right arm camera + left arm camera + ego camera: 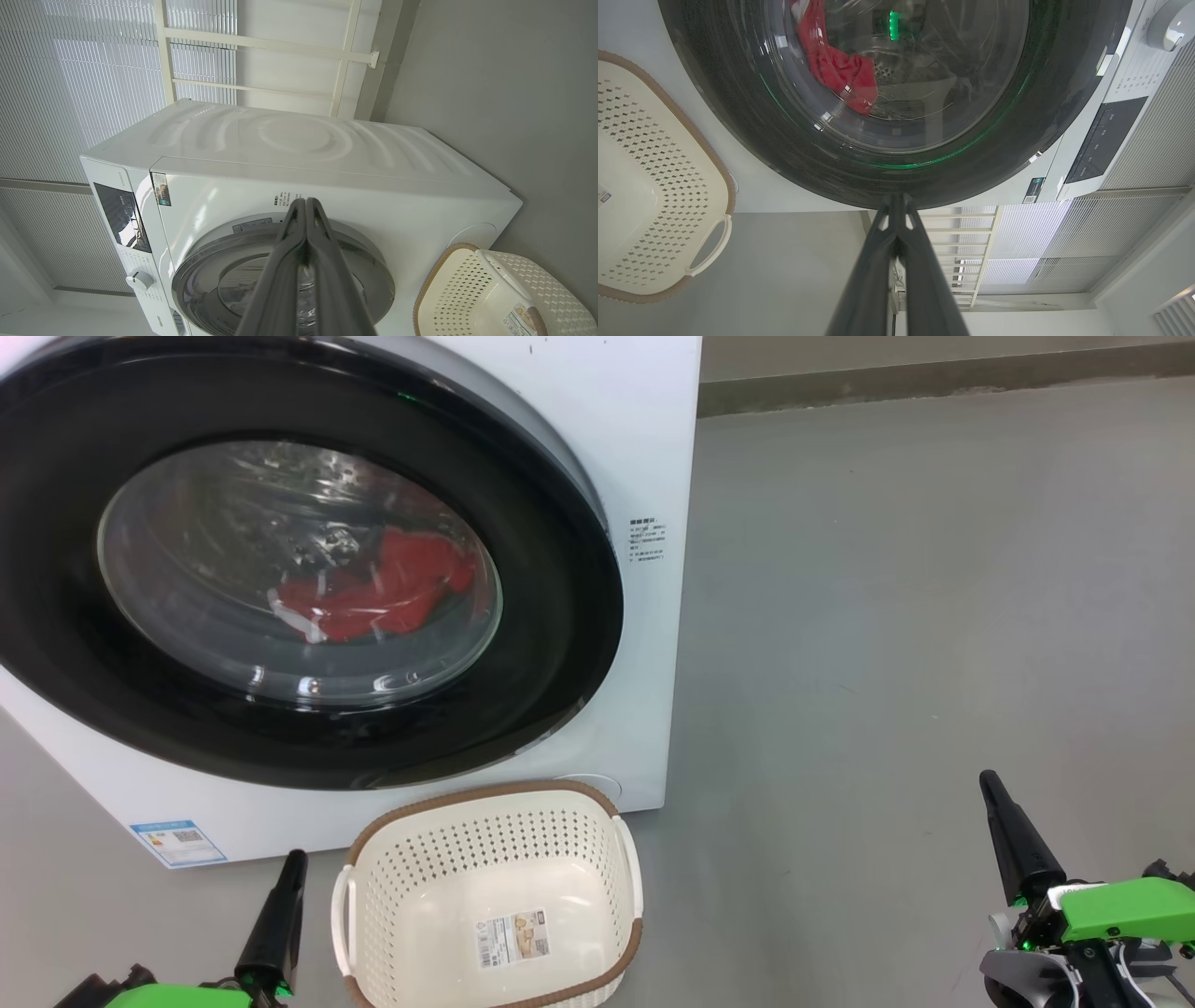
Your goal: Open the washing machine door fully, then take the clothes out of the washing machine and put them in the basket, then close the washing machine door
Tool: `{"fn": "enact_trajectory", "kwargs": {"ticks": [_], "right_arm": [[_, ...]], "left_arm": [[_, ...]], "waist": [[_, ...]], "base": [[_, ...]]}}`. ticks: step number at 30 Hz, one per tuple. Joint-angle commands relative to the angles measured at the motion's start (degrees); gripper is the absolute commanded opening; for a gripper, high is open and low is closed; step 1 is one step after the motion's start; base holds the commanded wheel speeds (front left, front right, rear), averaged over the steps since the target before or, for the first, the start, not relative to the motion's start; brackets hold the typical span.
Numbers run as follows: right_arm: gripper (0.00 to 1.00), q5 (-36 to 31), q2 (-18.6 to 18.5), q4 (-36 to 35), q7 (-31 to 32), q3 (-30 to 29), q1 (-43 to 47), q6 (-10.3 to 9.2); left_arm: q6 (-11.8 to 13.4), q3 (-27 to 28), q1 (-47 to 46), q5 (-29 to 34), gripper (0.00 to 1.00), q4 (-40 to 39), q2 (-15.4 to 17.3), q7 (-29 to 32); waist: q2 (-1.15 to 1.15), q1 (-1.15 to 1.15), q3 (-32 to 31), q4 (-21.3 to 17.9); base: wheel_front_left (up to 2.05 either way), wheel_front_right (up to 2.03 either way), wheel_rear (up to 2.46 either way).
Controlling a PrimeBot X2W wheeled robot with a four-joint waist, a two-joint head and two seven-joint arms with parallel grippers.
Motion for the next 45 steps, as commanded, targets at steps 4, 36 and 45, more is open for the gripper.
{"fn": "enact_trajectory", "kwargs": {"ticks": [4, 36, 45], "right_arm": [[0.0, -0.1, -0.7, -1.6, 0.3, 0.8, -2.4, -0.04], [1.0, -8.2, 0.2, 1.4, -3.2, 1.8, 2.8, -0.01], [1.0, -14.3, 0.2, 0.3, -4.7, 2.4, 3.5, -0.01]], "left_arm": [[-0.4, 2.0, -2.4, -0.3, 0.0, -1.2, 0.4, 0.3], [0.0, -1.5, 1.7, 8.5, 1.0, 1.0, 0.0, -3.2], [0.1, -1.9, 2.2, 17.2, 1.0, -0.2, -0.1, -4.7]], "waist": [[0.0, 0.0, 0.0, 0.0], [0.0, 0.0, 0.1, 0.1], [0.0, 0.0, 0.1, 0.3]], "base": [[0.0, 0.0, 0.0], [0.0, 0.0, 0.0], [0.0, 0.0, 0.0]]}}
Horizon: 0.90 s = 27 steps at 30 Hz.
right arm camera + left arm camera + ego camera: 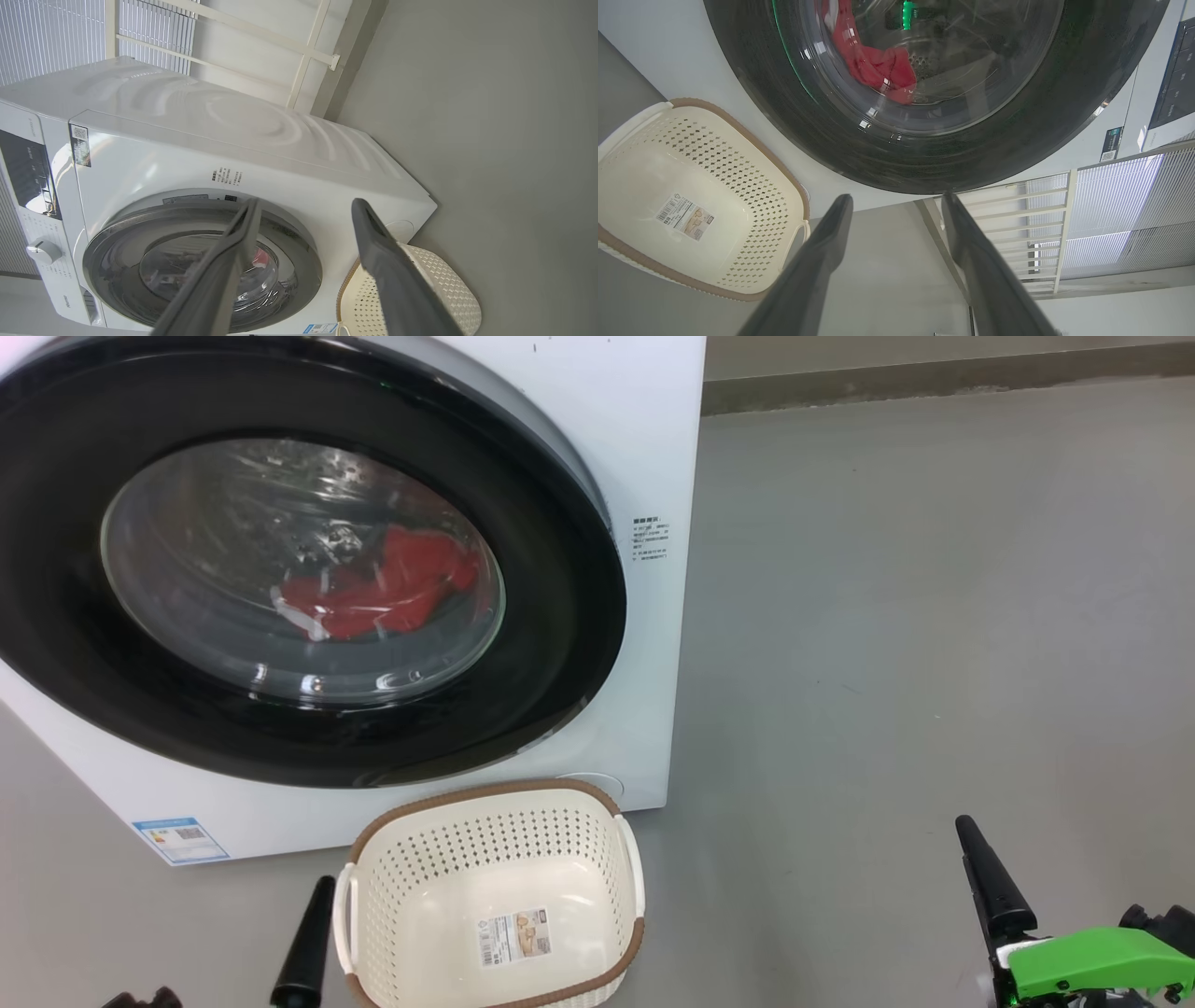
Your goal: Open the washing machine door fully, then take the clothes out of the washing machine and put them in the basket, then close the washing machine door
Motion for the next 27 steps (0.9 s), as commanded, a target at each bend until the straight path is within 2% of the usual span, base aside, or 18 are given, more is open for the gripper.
{"fn": "enact_trajectory", "kwargs": {"ticks": [1, 27], "right_arm": [[1.0, -2.8, -0.7, -2.0, -0.8, 0.3, -0.4, -0.01], [1.0, -21.4, -1.1, -4.0, -5.0, 1.9, 1.8, -0.02]], "left_arm": [[0.2, 0.1, -0.5, 2.1, 1.0, -2.1, 0.5, -0.6], [2.7, -3.1, 0.7, 21.3, 1.0, -5.5, 0.6, -4.9]], "waist": [[0.0, -0.01, 0.0, 0.0], [0.0, -0.01, -0.1, 0.5]], "base": [[0.0, 0.0, 0.0], [0.0, 0.0, 0.0]]}}
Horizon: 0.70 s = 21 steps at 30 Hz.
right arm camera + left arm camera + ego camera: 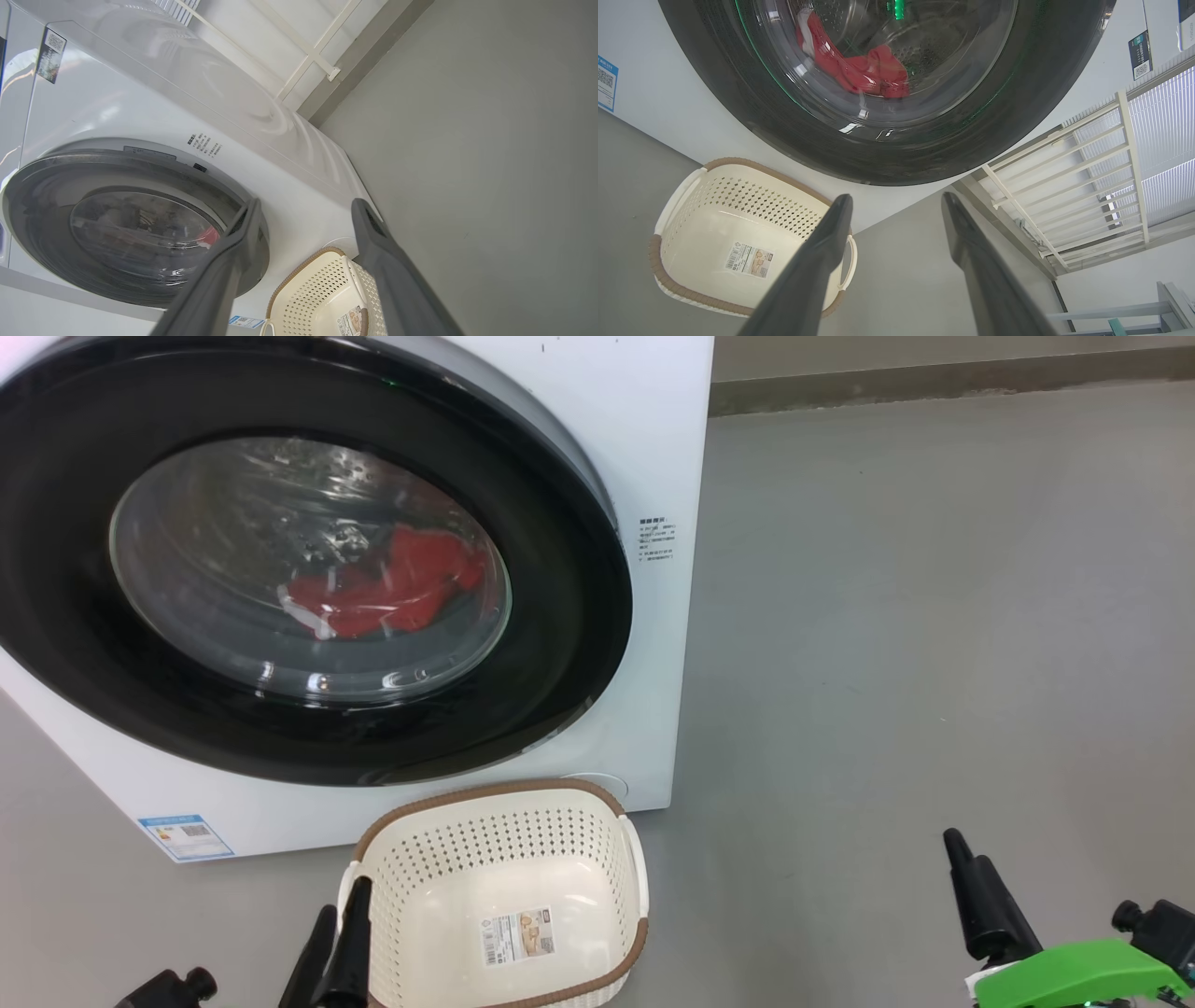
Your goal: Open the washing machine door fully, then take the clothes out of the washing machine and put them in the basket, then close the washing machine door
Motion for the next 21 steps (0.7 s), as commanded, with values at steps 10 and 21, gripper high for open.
{"fn": "enact_trajectory", "kwargs": {"ticks": [10, 21], "right_arm": [[1.0, -7.2, -1.1, -2.1, -2.1, 1.8, 0.2, -0.02], [1.0, -14.4, -1.2, -2.8, -4.1, 2.6, 1.2, -0.03]], "left_arm": [[1.0, -0.1, -0.1, 8.1, 1.0, -2.9, 0.7, -2.3], [1.3, -0.9, 0.4, 16.1, 1.0, -3.9, 0.7, -4.3]], "waist": [[0.0, -0.01, -0.1, 0.0], [0.0, -0.01, 0.0, 0.0]], "base": [[0.0, 0.0, 0.0], [0.0, 0.0, 0.0]]}}
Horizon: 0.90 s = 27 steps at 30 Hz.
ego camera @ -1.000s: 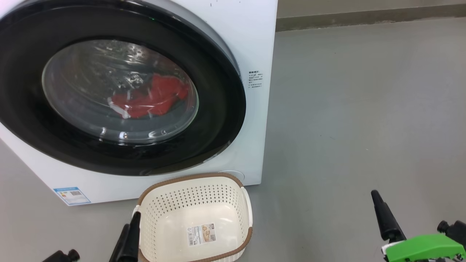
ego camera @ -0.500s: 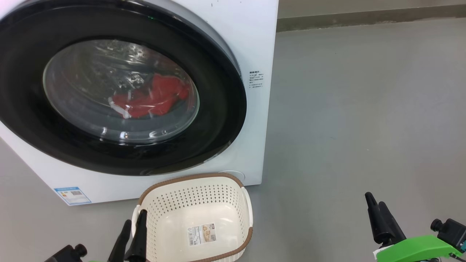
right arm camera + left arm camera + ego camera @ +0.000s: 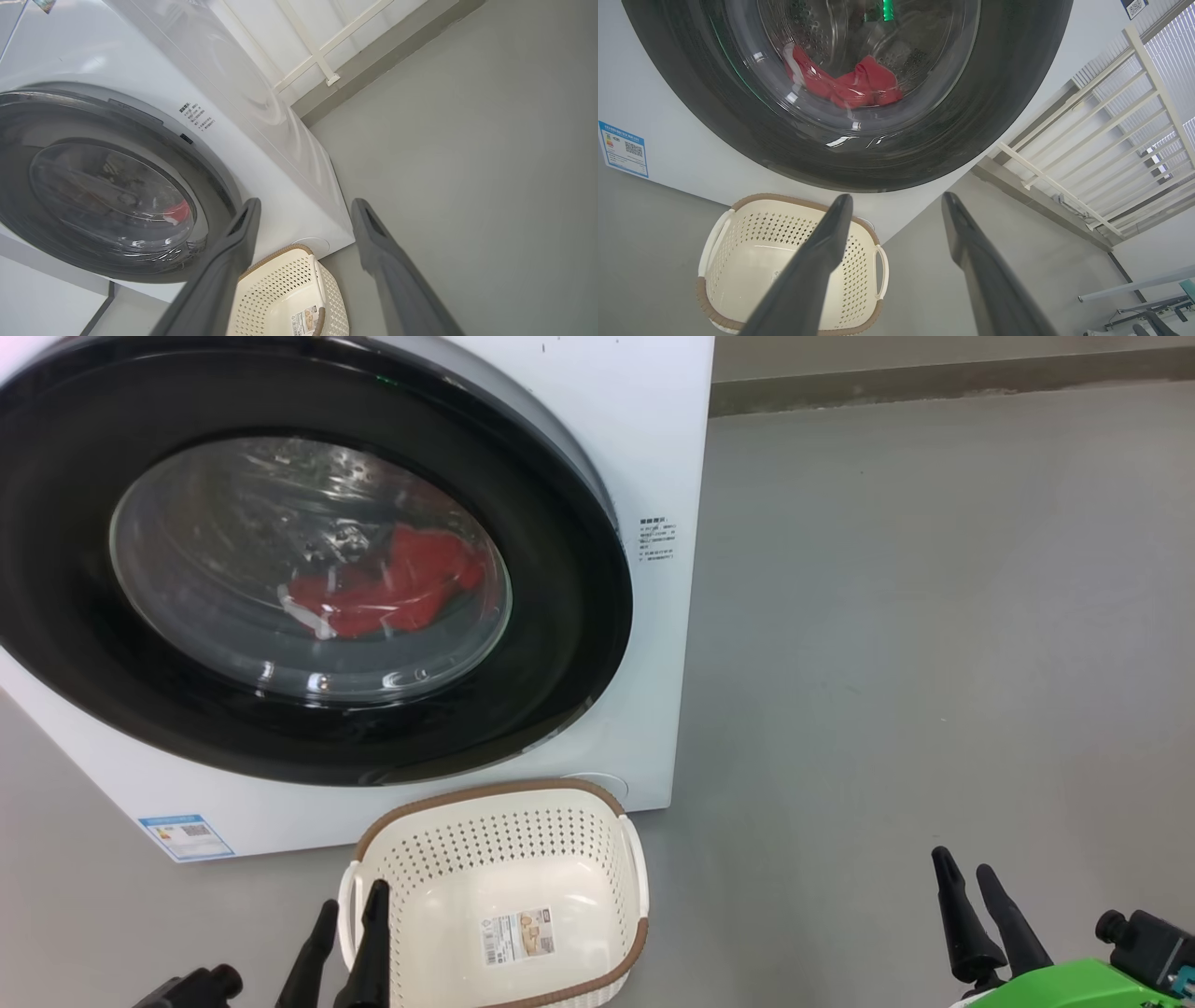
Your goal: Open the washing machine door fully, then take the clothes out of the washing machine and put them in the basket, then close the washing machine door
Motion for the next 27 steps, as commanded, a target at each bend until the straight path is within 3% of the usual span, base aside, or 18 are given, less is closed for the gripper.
{"fn": "enact_trajectory", "kwargs": {"ticks": [1, 27], "right_arm": [[1.0, -1.5, -1.0, -1.8, -0.9, 1.3, -0.8, -0.03], [1.0, -15.5, -1.4, -3.4, -5.1, 2.3, 0.8, -0.03]], "left_arm": [[0.2, 0.9, -0.7, 1.9, 1.0, -1.9, 0.6, -0.9], [1.4, -0.6, -0.1, 17.2, 1.0, -2.9, 0.7, -5.1]], "waist": [[0.0, 0.0, 0.0, 0.0], [0.0, 0.0, 0.8, 0.0]], "base": [[0.0, 0.0, 0.0], [0.0, 0.0, 0.0]]}}
